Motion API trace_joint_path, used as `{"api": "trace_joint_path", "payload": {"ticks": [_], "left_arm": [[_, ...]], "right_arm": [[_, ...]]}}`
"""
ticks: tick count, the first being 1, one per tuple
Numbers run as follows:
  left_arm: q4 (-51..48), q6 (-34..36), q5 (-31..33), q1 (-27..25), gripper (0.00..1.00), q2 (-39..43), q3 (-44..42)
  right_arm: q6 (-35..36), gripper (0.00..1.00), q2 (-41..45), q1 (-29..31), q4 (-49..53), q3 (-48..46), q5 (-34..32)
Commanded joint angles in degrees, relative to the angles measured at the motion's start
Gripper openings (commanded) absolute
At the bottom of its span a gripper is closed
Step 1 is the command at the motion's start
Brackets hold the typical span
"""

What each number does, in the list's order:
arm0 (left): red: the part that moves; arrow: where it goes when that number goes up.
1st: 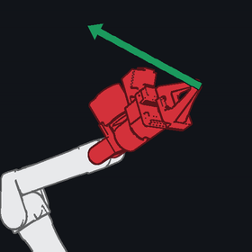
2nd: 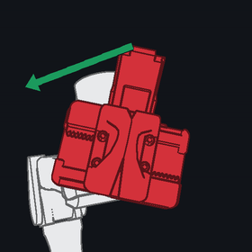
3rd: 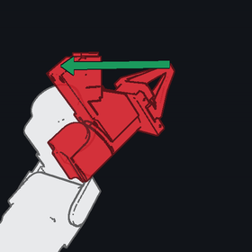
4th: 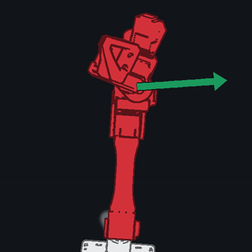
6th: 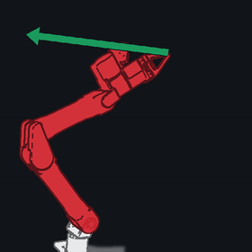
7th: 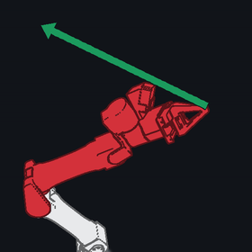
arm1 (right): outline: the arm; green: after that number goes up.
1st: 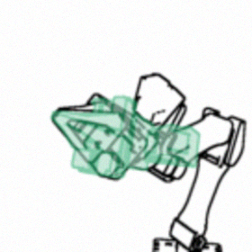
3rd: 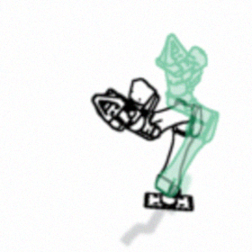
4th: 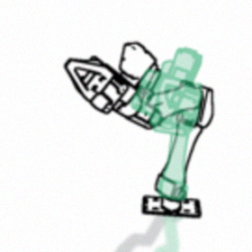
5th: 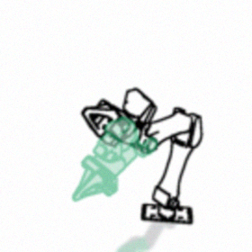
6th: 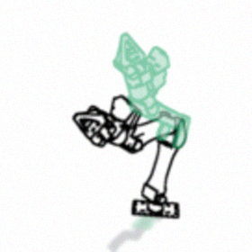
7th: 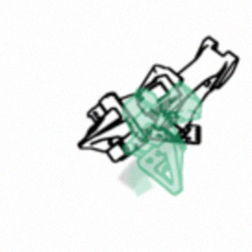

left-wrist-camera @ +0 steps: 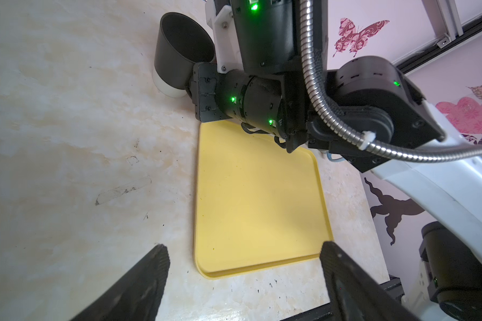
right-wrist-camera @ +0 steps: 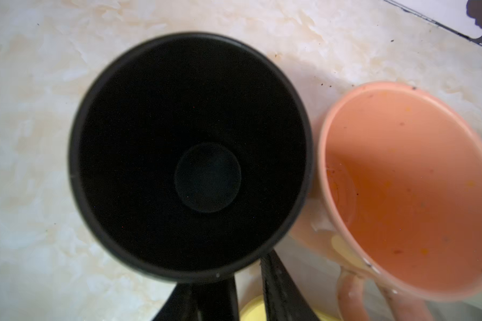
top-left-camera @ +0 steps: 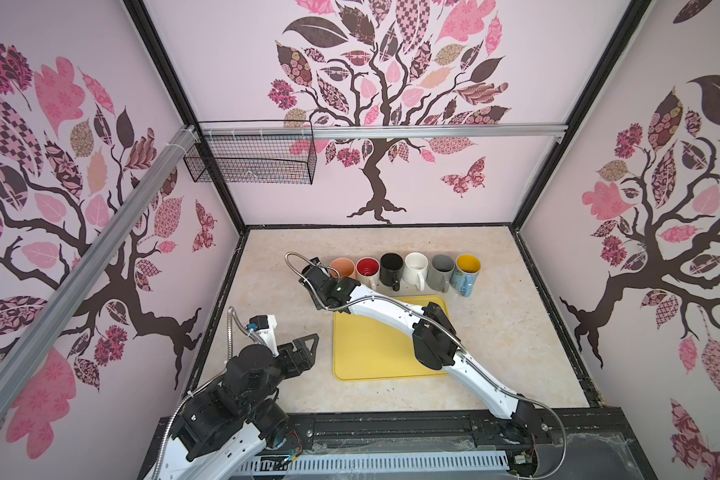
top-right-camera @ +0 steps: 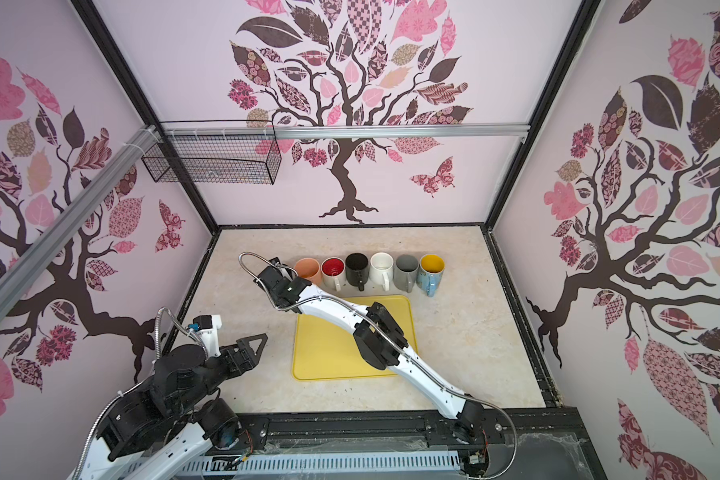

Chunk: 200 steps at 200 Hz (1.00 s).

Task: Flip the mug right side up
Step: 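Lower the black mug upright at the row's end and open the right gripper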

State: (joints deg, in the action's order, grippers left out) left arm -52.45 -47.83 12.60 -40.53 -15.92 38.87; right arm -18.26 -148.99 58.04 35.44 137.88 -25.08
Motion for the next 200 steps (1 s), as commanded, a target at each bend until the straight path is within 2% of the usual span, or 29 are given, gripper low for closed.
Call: {"api": "trace_joint_path", "payload": {"ticks": [1, 31, 61, 72, 96, 157, 164, 169, 185, 200], "left_arm": [[-0.59, 0.04, 1.32, -0.16, 0.89, 0.22, -0.43], [-0.82, 0.26, 2.69, -0.20, 0.90, -0.69, 0.19], [0.63, 0.80, 4.35, -0.16, 0.91, -2.10, 0.24], [1.47, 0.85, 4.43, -0.17, 0.96, -3.09, 0.32], [2.80, 0.68, 4.60, -0.25, 0.96, -5.40, 0.64], [6.58, 4.35, 11.48, -0.34, 0.96, -10.32, 0.95], [7.62, 5.21, 13.30, -0.34, 0.96, -11.23, 0.77], [8.34, 5.99, 14.97, -0.34, 0.96, -11.82, 0.68], [13.52, 10.02, 22.03, -0.35, 0.96, -14.03, -1.06], [24.30, 17.03, 27.31, -0.35, 0.96, -14.92, -5.75]], "right_arm": [[-0.18, 0.38, 9.10, 0.44, -2.16, -2.73, 0.16], [0.60, 0.39, 19.73, 1.66, -6.97, -12.80, -0.92], [2.00, 0.40, 34.27, 1.76, -15.44, -28.81, -1.47], [2.86, 0.40, 39.76, 1.79, -18.14, -34.52, -2.11], [3.98, 0.41, 51.02, 1.73, -23.20, -46.80, -2.42], [2.97, 0.45, 74.33, 1.64, -24.57, -74.06, -2.38], [3.34, 0.49, 76.30, 1.60, -24.62, -76.56, -2.66], [3.70, 0.56, 77.40, 1.58, -24.48, -78.05, -2.97], [4.50, 0.98, 79.42, 0.40, -22.83, -81.18, -3.82], [3.10, 1.00, 79.69, -2.07, -19.97, -82.06, -3.10]]}}
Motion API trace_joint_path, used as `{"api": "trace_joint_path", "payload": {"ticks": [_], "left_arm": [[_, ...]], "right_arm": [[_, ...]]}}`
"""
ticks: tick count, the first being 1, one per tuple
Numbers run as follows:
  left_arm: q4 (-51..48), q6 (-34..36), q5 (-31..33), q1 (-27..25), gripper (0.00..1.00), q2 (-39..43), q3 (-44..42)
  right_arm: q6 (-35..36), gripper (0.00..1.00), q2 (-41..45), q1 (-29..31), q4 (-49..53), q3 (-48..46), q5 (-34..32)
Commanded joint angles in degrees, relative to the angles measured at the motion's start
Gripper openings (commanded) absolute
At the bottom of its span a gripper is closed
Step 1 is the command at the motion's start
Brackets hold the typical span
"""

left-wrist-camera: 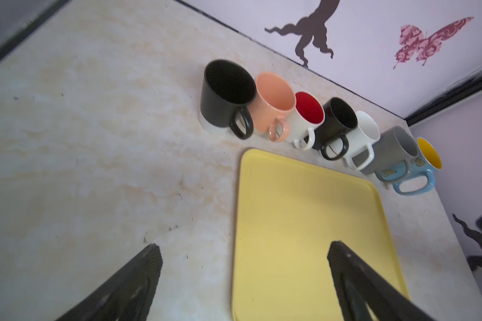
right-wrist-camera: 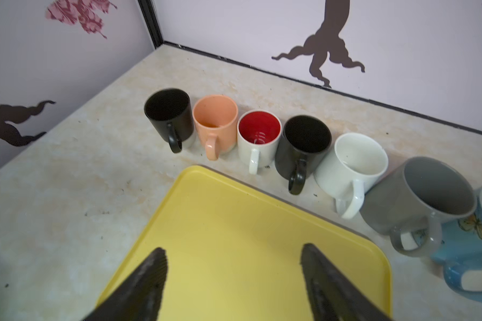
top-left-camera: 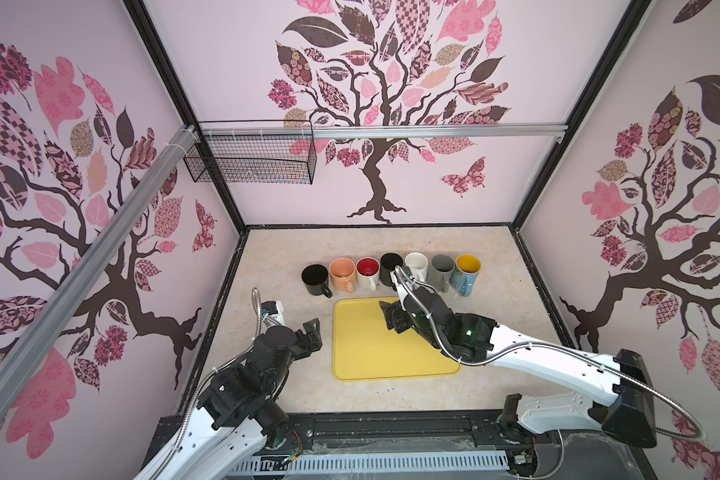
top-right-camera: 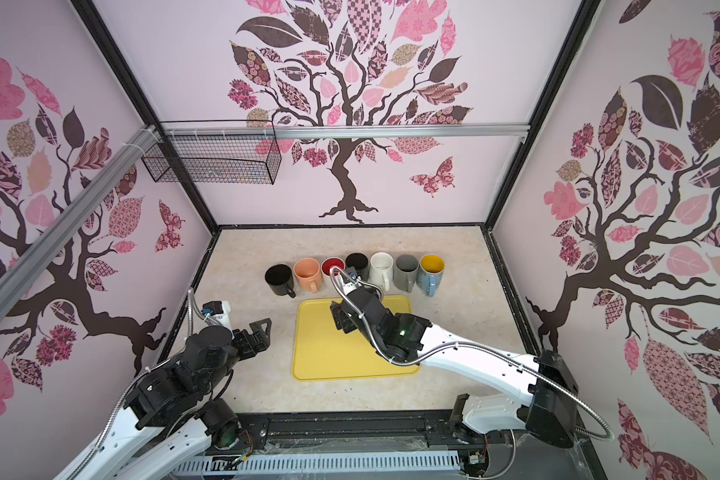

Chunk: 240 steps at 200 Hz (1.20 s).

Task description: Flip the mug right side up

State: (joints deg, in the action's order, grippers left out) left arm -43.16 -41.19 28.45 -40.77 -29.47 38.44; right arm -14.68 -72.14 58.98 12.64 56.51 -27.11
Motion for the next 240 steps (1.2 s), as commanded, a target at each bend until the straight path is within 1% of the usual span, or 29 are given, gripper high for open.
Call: {"api": "trace_joint_path", "payload": {"ticks": [1, 16, 26, 31, 43, 49, 54, 65, 80, 92, 105, 118, 128, 142, 149, 154, 158, 167, 172, 178, 182, 187, 195, 201, 207, 210, 213, 225, 240], "left_arm": [[16.21, 10.98, 11.68, -0.10, 0.96, -1.37, -5.70], [32.45, 20.91, 12.83, -0.11, 0.96, -0.72, -13.03], [45.47, 27.60, 12.95, -0.14, 0.96, -0.66, -18.68], [53.66, 31.04, 13.24, -0.02, 0.96, -0.92, -21.50], [69.13, 37.81, 14.12, 0.13, 0.96, -2.73, -27.39], [74.89, 40.41, 14.76, 0.39, 0.96, -3.96, -29.16], [77.63, 41.73, 15.57, 0.81, 0.96, -5.20, -29.72], [79.04, 44.48, 17.60, 2.56, 0.96, -7.61, -29.09], [78.15, 48.40, 17.27, 6.27, 0.96, -10.36, -27.49], [79.44, 47.61, 17.52, 10.99, 0.96, -13.16, -27.08], [79.27, 44.44, 12.09, 17.48, 0.96, -16.73, -26.92], [79.32, 39.96, 6.46, 23.77, 0.96, -21.48, -26.66], [80.70, 39.74, 3.38, 27.74, 0.96, -26.54, -26.49], [87.86, 37.11, 2.36, 32.69, 0.96, -35.44, -27.22], [92.85, 35.39, -0.65, 35.22, 0.96, -40.00, -28.08], [98.30, 35.04, -2.92, 37.10, 0.96, -43.26, -28.34], [101.82, 34.64, -3.74, 37.54, 0.96, -45.49, -28.52], [106.69, 37.72, -5.40, 37.74, 0.96, -49.41, -28.05], [107.37, 37.55, -4.97, 38.15, 0.96, -51.48, -26.97], [104.93, 35.94, -5.41, 39.05, 0.96, -53.91, -25.09], [103.75, 35.61, -7.61, 40.05, 0.96, -55.67, -23.84], [103.49, 35.52, -12.21, 41.32, 0.96, -58.54, -22.63], [107.80, 36.82, -13.71, 41.94, 0.96, -63.23, -20.90], [105.99, 36.87, -14.84, 41.96, 0.96, -61.76, -20.32], [97.63, 35.82, -14.99, 42.04, 0.96, -58.75, -19.26], [95.43, 35.49, -14.94, 42.07, 0.96, -58.27, -19.05], [96.32, 35.58, -14.81, 42.01, 0.96, -58.82, -19.23], [107.16, 36.89, -14.48, 42.01, 0.96, -62.51, -21.06], [101.12, 35.95, -14.06, 42.03, 0.96, -59.17, -21.04]], "right_arm": [[-0.51, 1.00, 2.82, -3.18, 2.91, -0.78, -0.95], [-0.49, 1.00, 3.66, -4.53, 2.55, -2.75, 0.57], [-0.46, 1.00, 4.41, -4.84, 2.29, -3.77, 0.92], [-0.53, 1.00, 4.81, -5.01, 2.22, -4.15, 0.85], [-1.10, 1.00, 5.76, -4.96, 2.66, -4.79, 0.21], [-1.61, 1.00, 6.44, -4.95, 2.80, -5.37, -0.29], [-1.94, 1.00, 7.13, -4.97, 2.63, -6.07, -0.69], [-2.53, 1.00, 9.24, -5.00, 0.57, -8.66, -1.86], [-4.13, 1.00, 12.91, -4.98, -3.71, -13.06, -3.24], [-4.71, 1.00, 15.64, -4.96, -8.02, -16.79, -3.73], [-3.82, 1.00, 17.62, -5.00, -11.33, -19.44, -3.40], [-2.69, 1.00, 18.06, -4.97, -12.07, -20.18, -3.56], [-1.92, 1.00, 17.98, -4.95, -11.35, -19.54, -4.15], [-1.12, 1.00, 17.80, -5.01, -10.63, -18.57, -4.08], [-0.90, 1.00, 17.79, -5.02, -10.98, -18.44, -4.09], [-0.45, 1.00, 17.80, -4.94, -11.56, -18.46, -3.89], [-0.17, 1.00, 17.74, -5.04, -12.05, -18.52, -3.83], [0.02, 1.00, 17.70, -5.10, -13.02, -18.54, -3.84], [0.22, 1.00, 17.62, -5.33, -13.60, -18.62, -3.33], [0.26, 1.00, 17.36, -5.63, -14.07, -18.56, -2.63], [0.13, 1.00, 17.18, -5.92, -14.38, -18.53, -2.07], [-0.34, 1.00, 16.82, -6.49, -14.62, -18.43, -1.15], [-0.84, 1.00, 16.30, -7.44, -15.27, -18.40, -0.06], [-1.06, 1.00, 15.86, -7.64, -16.39, -18.58, 0.00], [-0.46, 1.00, 15.52, -7.81, -18.23, -18.97, -0.33], [-0.12, 1.00, 15.34, -7.86, -19.18, -19.31, -0.76], [0.27, 1.00, 15.09, -7.98, -20.20, -19.54, -1.32], [2.74, 1.00, 14.13, -8.24, -23.76, -19.96, -3.92], [7.87, 1.00, 12.68, -9.68, -27.21, -19.62, -9.79]]}}
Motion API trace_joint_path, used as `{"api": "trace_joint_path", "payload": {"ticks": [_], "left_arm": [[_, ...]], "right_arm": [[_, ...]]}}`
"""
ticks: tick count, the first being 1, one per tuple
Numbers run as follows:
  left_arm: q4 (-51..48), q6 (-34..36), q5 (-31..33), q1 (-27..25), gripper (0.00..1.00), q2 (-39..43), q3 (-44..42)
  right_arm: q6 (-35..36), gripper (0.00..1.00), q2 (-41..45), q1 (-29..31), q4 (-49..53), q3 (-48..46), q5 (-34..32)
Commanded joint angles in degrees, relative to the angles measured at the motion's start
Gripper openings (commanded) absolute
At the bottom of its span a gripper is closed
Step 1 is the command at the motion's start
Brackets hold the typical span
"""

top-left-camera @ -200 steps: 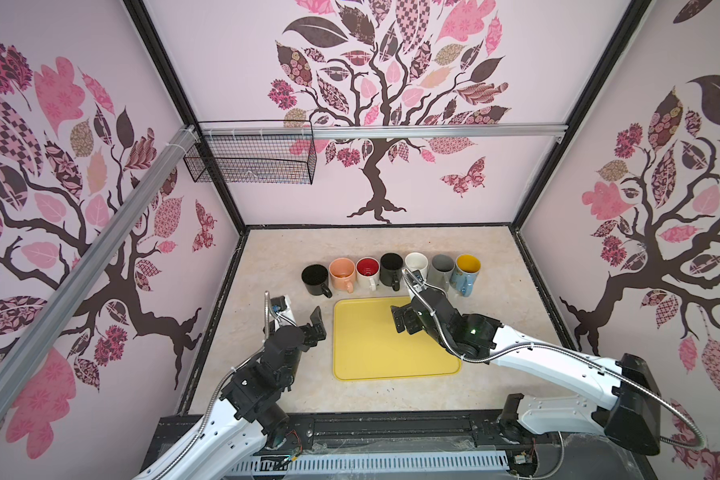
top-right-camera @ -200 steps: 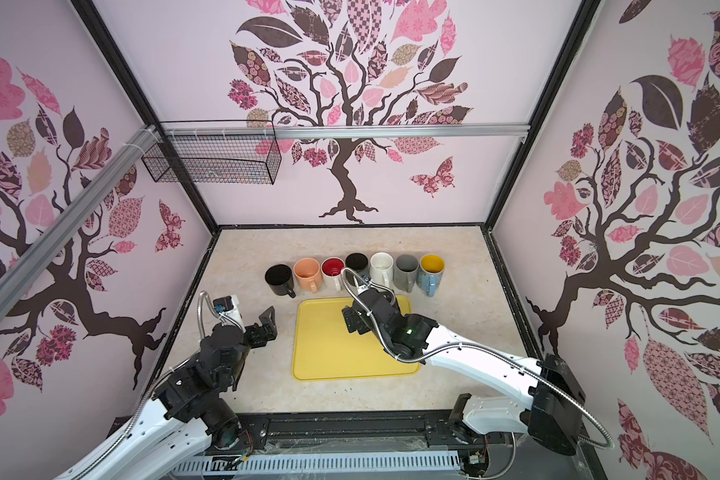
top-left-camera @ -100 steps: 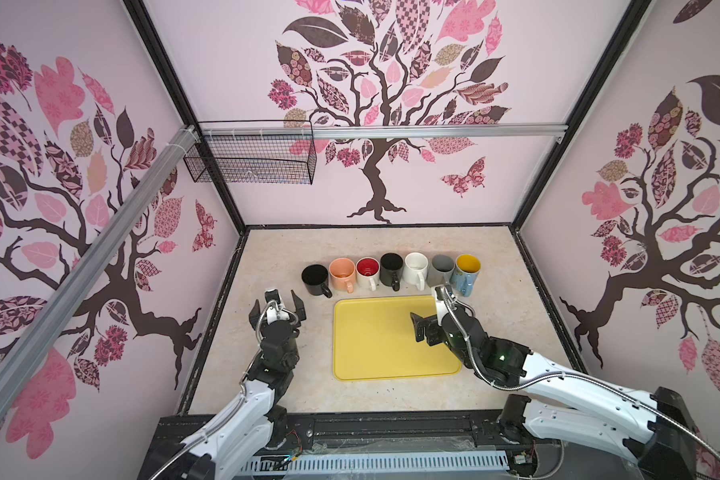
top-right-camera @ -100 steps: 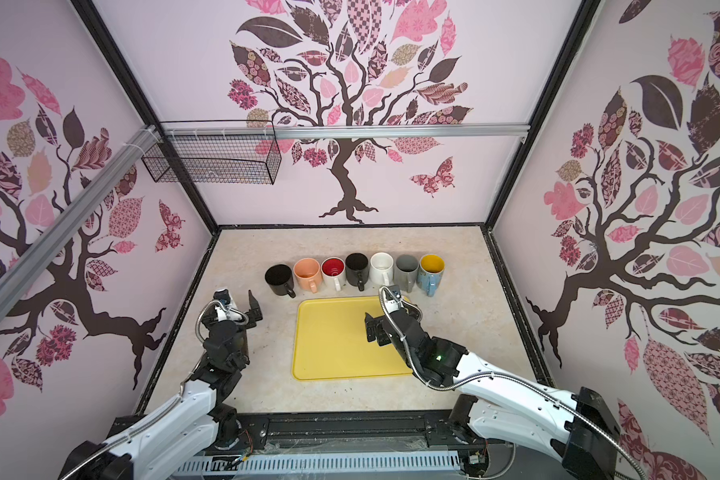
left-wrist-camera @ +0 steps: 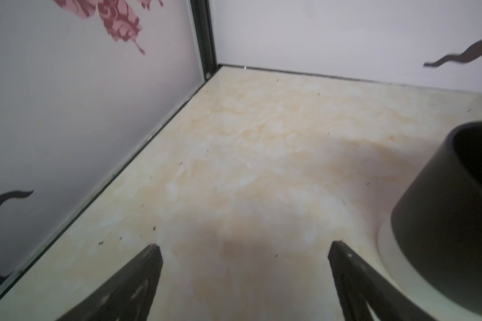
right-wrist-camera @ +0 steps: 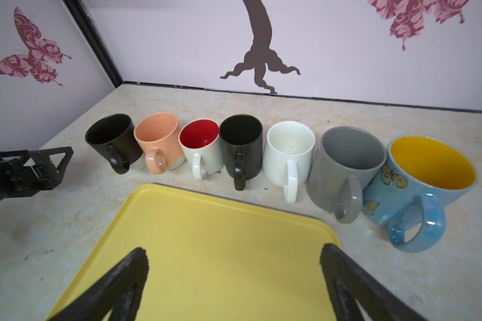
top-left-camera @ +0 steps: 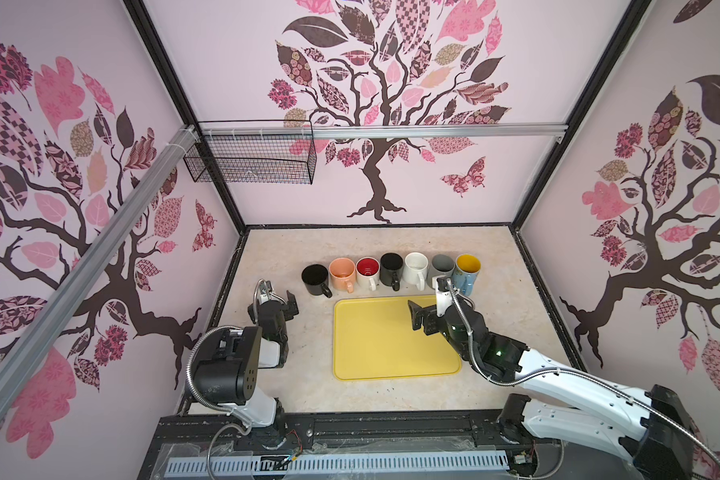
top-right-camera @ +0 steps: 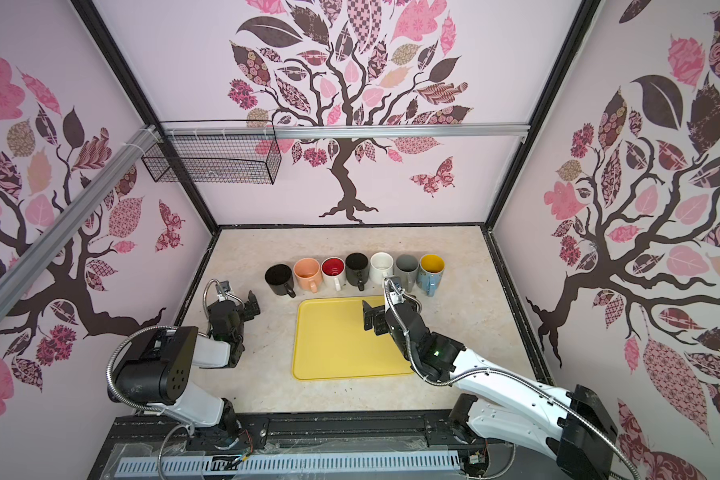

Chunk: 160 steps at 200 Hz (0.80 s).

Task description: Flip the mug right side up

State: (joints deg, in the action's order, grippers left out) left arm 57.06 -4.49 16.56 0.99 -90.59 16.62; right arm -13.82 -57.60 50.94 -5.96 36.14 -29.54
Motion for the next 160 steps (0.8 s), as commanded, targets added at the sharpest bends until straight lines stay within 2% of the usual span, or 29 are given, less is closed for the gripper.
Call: {"api": "trace_joint_path", "payload": {"ticks": [1, 18, 35, 58, 76, 95, 107, 113, 122, 137, 144, 149, 160], "left_arm": [[0.71, -0.81, -2.16, 0.29, 0.96, 2.01, 0.78], [2.74, 0.05, -2.30, 0.20, 0.96, -0.71, 2.20], [-4.52, 1.42, -2.50, -0.95, 0.96, 0.89, 4.39], [-1.00, 1.60, -2.01, -1.08, 0.96, -0.42, 4.05], [-1.21, 1.54, -2.02, -1.08, 0.96, -0.39, 4.15], [-1.41, 1.50, -1.94, -1.08, 0.96, -0.34, 4.15], [-1.56, 1.50, -1.90, -1.08, 0.96, -0.25, 4.03], [-1.43, 1.55, -1.93, -1.08, 0.96, -0.29, 4.06], [-1.41, 1.55, -1.96, -1.13, 0.96, -0.25, 4.07], [-1.33, 1.68, -1.86, -1.17, 0.96, -0.25, 4.12], [-1.33, 1.61, -1.79, -1.16, 0.96, -0.29, 4.08], [-1.29, 1.63, -1.79, -1.16, 0.96, -0.25, 4.12], [-1.33, 1.67, -1.80, -1.17, 0.96, -0.30, 4.12]], "right_arm": [[7.21, 1.00, -2.01, -1.85, -8.67, 0.80, -7.90], [5.27, 1.00, -2.52, -9.94, -8.40, 1.17, -12.66], [-0.19, 1.00, -0.14, -21.36, -10.95, -3.50, -11.54], [1.10, 1.00, 0.98, -31.23, -19.10, -11.35, -11.23], [8.76, 1.00, -3.66, -32.92, -29.15, -15.09, -15.71], [7.56, 1.00, -11.04, -34.99, -39.46, -18.44, -13.74], [8.40, 1.00, -17.68, -35.54, -48.93, -20.87, -10.18], [8.76, 1.00, -21.56, -35.56, -52.58, -20.82, -11.22], [13.11, 1.00, -25.98, -35.06, -59.41, -20.48, -13.86], [15.85, 1.00, -26.16, -36.22, -63.18, -22.61, -4.85], [14.68, 1.00, -27.96, -39.70, -68.27, -25.10, 3.75], [12.82, 1.00, -29.83, -42.37, -71.67, -26.85, 7.25], [11.59, 1.00, -34.69, -44.20, -80.35, -27.61, 7.25]]}}
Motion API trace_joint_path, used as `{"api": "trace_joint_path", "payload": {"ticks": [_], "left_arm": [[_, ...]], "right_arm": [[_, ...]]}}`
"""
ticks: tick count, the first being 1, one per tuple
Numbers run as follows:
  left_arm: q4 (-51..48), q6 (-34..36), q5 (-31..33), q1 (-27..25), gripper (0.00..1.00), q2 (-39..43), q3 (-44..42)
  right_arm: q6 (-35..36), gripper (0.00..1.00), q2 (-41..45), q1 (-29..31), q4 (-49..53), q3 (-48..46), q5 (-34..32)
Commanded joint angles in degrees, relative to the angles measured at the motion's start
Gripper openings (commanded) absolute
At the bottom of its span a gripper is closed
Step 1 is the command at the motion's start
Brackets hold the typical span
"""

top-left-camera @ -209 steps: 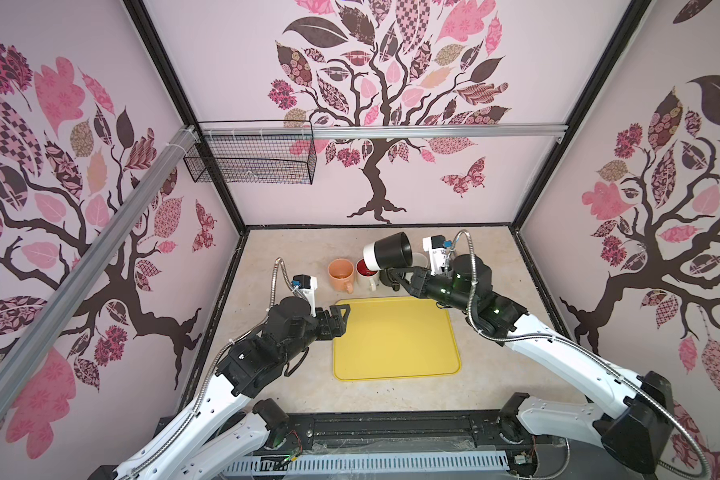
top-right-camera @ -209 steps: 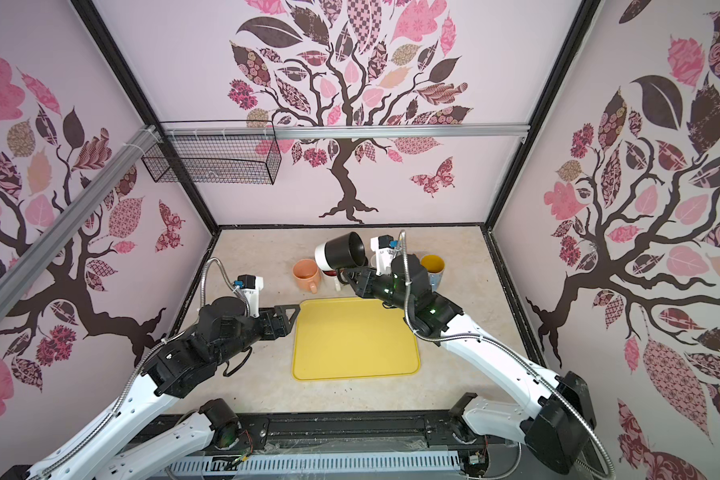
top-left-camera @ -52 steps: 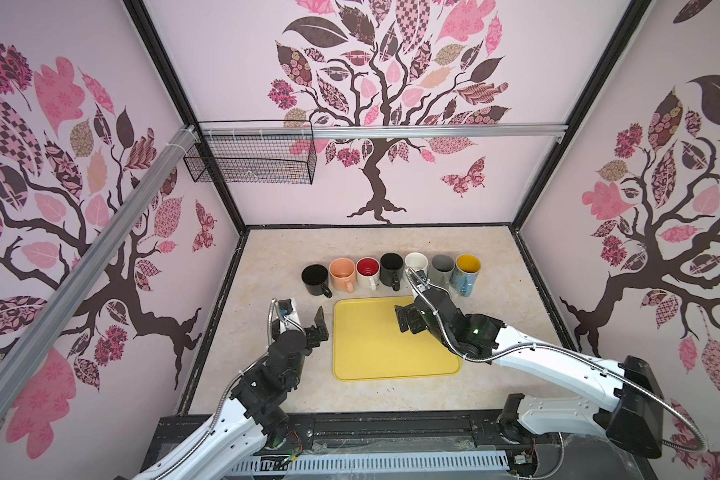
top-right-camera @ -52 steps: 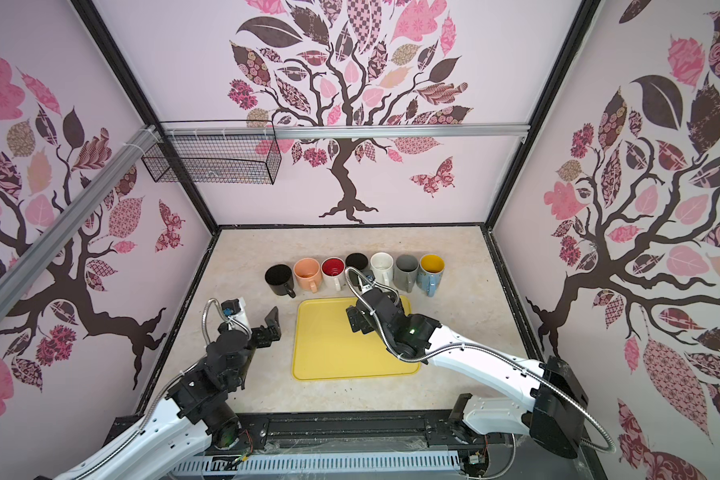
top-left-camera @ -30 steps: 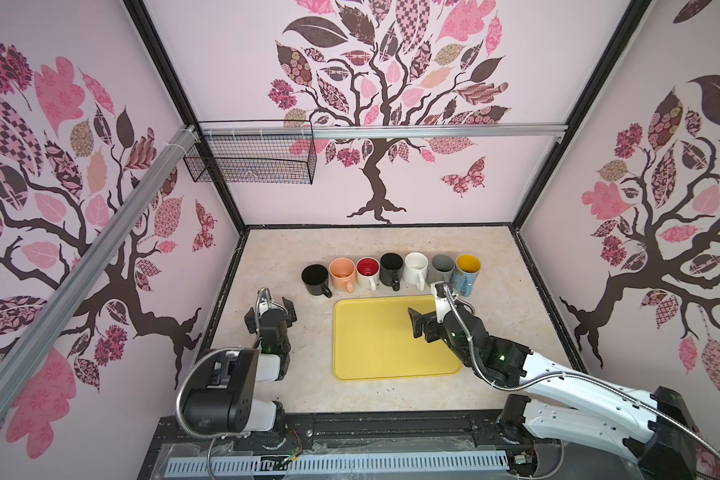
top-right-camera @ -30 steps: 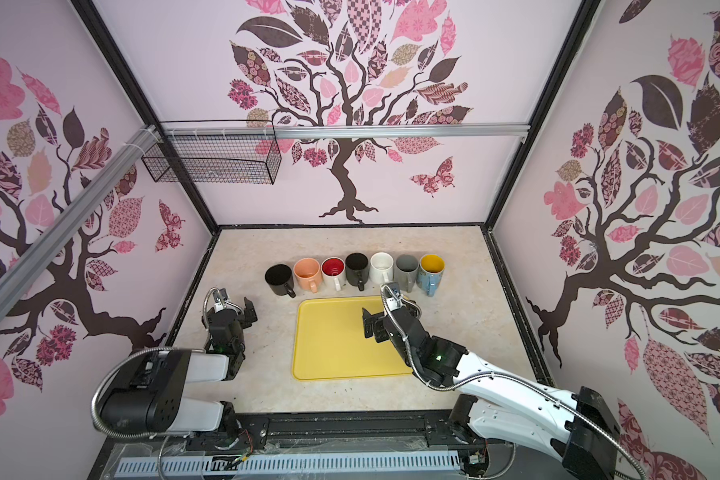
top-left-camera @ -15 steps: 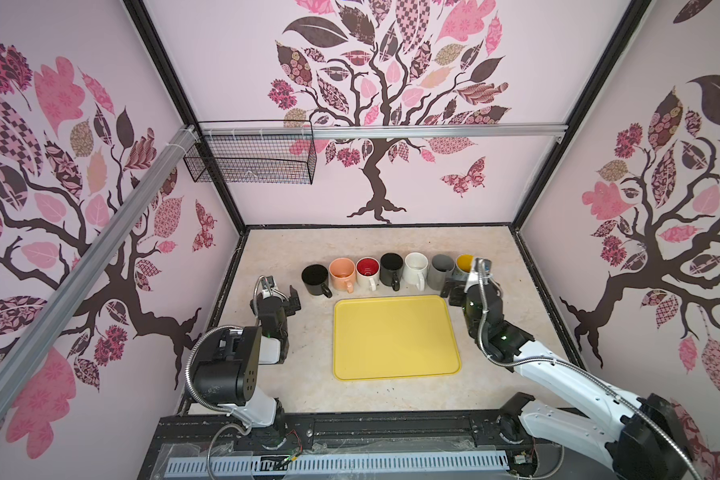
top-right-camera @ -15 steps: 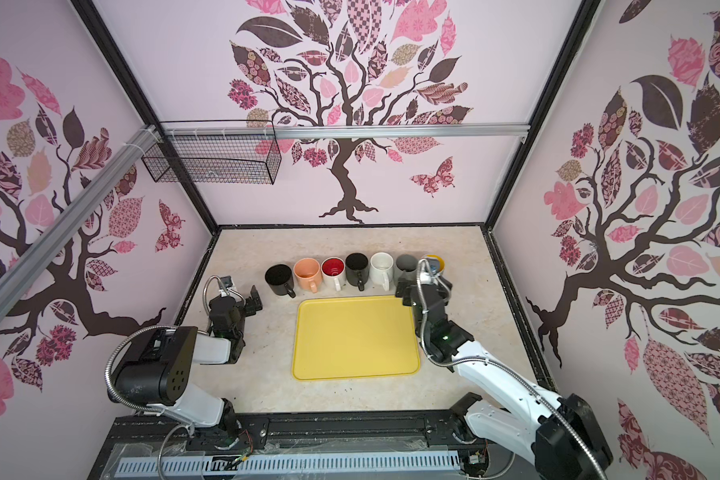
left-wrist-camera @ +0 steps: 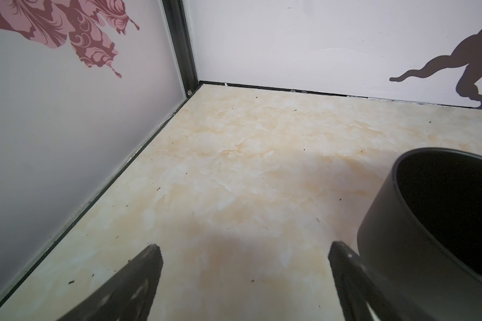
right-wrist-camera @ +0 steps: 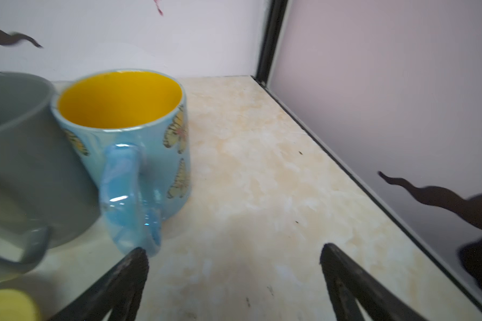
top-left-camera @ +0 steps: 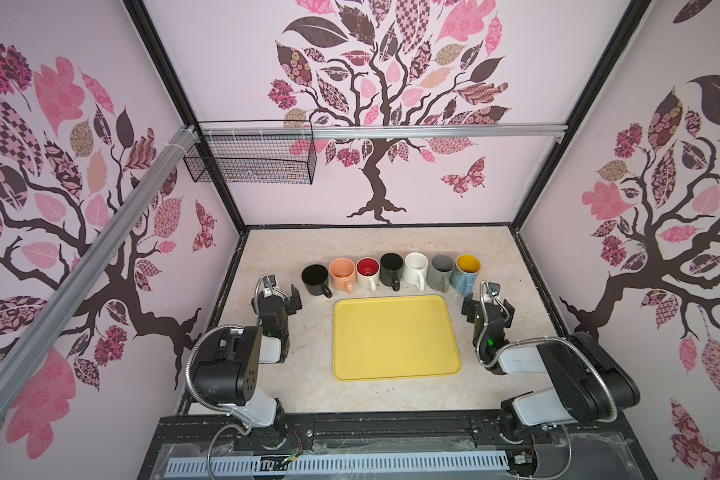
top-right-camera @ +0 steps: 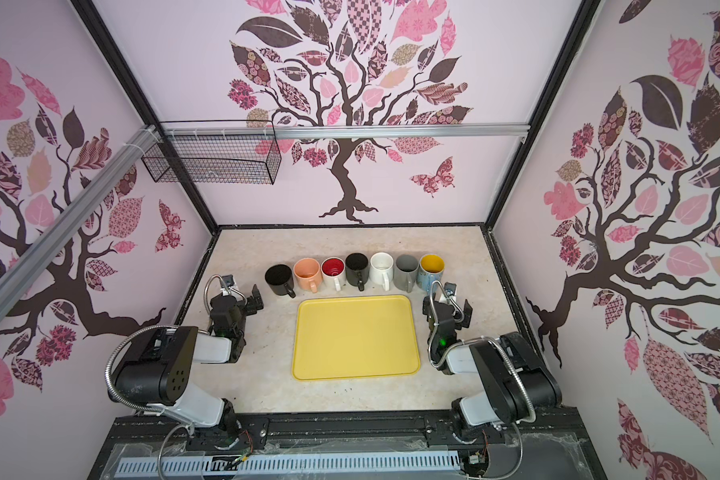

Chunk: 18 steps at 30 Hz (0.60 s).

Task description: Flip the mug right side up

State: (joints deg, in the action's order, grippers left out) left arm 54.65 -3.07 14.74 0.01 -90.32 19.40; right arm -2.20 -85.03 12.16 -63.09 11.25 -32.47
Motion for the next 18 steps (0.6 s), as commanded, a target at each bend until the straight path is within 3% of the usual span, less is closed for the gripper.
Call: {"api": "trace_joint_path", "payload": {"ticks": [1, 2, 4, 6, 15, 18], "left_arm": [[1.07, 0.21, 0.02, -0.19, 0.96, -0.56, 1.34], [1.08, 0.20, 0.02, -0.19, 0.96, -0.52, 1.34], [1.13, 0.19, 0.05, -0.19, 0.96, -0.51, 1.33], [1.11, 0.26, 0.02, -0.19, 0.96, -0.54, 1.35], [-2.49, 0.26, -1.70, 0.31, 0.96, -0.92, 3.10], [0.39, 0.30, -1.07, -0.01, 0.96, -0.37, 1.48]], "right_arm": [[0.24, 1.00, -7.52, -5.41, -23.75, -2.67, 10.12], [1.04, 1.00, -6.97, -4.93, -20.60, -1.59, 9.94], [-0.10, 1.00, -3.98, -5.18, -2.20, 5.37, 11.88], [-2.01, 1.00, -4.23, -8.63, -2.43, 5.29, 18.22], [-1.64, 1.00, -3.99, -8.55, -3.18, 4.76, 18.04], [-1.58, 1.00, -3.93, -8.49, -3.18, 4.85, 17.97]]}}
